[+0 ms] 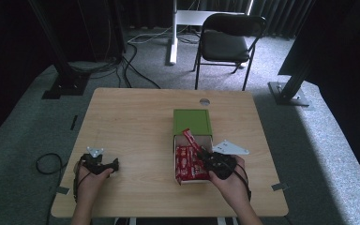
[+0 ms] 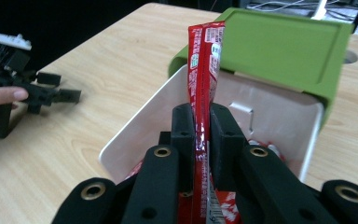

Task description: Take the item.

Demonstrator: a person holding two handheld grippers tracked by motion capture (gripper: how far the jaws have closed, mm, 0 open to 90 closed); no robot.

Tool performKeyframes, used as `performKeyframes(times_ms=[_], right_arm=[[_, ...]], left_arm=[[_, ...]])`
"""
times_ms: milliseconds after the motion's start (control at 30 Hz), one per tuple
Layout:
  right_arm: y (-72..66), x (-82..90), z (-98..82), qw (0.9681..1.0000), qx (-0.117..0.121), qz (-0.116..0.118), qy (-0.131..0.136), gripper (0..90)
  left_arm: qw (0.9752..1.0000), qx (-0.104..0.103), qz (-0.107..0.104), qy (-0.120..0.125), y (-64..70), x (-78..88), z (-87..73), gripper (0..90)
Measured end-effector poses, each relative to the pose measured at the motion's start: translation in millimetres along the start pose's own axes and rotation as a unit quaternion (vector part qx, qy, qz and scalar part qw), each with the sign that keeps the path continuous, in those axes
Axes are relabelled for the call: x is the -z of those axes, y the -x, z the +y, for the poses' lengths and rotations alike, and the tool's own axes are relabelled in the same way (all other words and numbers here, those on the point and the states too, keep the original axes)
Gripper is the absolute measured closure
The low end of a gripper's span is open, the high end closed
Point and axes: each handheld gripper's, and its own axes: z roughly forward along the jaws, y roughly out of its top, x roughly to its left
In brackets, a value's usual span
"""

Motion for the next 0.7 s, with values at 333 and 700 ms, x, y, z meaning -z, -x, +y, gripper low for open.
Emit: performKeyframes(times_ms=[333, 700], right_arm=[[22.7, 12.2, 11.8, 0.9991, -0.015, -0.032, 0.023, 81.7], [50.0, 25.4, 15.6, 0.9962, -0.033, -0.07, 0.04, 81.8]], left_arm=[[1.0, 0.0, 0.0, 0.0, 0.0, 0.0, 0.0, 9.0], [1.0, 0.0, 0.0, 0.0, 0.0, 0.0, 0.0, 9.0]])
